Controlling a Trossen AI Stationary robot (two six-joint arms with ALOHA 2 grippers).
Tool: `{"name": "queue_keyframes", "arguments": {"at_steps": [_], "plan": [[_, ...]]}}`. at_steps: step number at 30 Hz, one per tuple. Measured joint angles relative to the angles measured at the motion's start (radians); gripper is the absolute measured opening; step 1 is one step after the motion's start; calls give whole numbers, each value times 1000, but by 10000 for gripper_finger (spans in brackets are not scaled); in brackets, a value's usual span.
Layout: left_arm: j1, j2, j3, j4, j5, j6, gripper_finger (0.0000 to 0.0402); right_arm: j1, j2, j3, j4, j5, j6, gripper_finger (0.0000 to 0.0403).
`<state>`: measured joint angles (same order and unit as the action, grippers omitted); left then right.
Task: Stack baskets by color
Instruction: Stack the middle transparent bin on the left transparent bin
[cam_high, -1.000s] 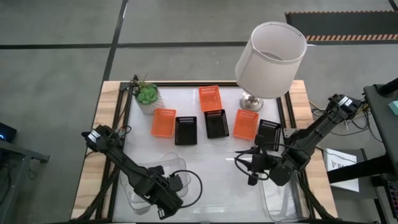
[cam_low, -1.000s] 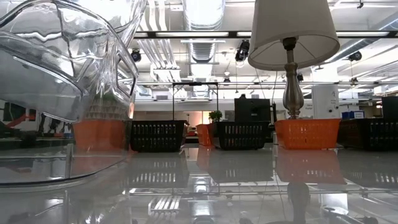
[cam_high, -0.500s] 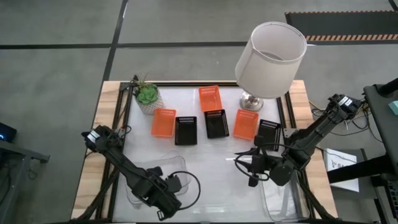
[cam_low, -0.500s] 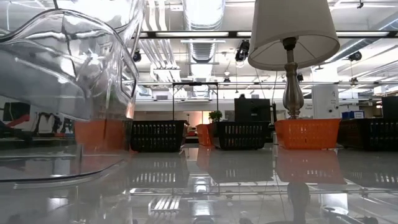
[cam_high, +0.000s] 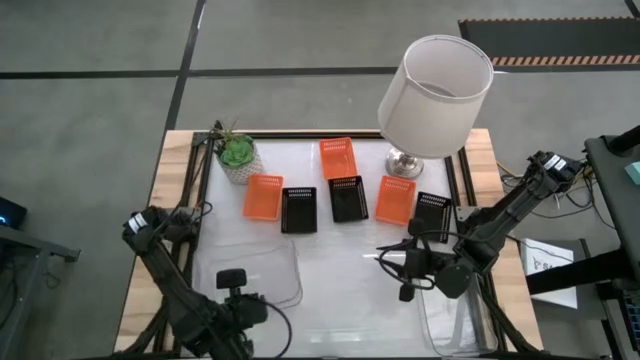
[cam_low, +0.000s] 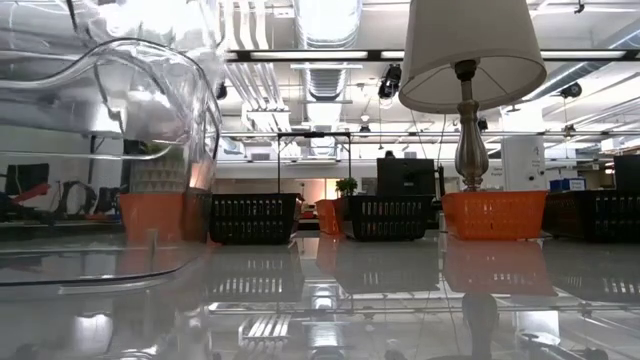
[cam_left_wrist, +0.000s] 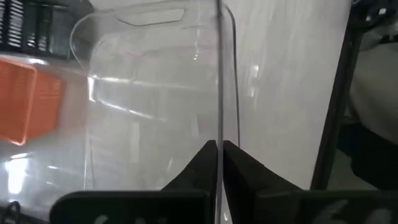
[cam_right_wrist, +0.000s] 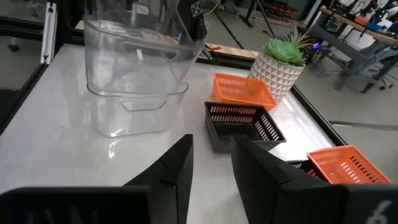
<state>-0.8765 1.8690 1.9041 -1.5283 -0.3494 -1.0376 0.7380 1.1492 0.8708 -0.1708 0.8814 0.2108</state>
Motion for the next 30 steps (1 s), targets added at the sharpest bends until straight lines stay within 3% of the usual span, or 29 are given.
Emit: {"name": "queue_keyframes", "arguments": {"at_steps": [4, 9, 26, 30], "plan": [[-13, 0, 0, 4, -83, -31, 0, 0, 0, -15, 35, 0, 1, 100], [-13, 5, -12, 8, -110, -78, 0, 0, 0, -16, 36, 0, 25, 100], [-14, 6, -78, 87, -22, -109, 1, 2, 0, -16, 34, -27, 42, 100], [-14, 6, -78, 89, -21, -109, 28, 2, 0, -16, 30, -29, 61, 100]]}}
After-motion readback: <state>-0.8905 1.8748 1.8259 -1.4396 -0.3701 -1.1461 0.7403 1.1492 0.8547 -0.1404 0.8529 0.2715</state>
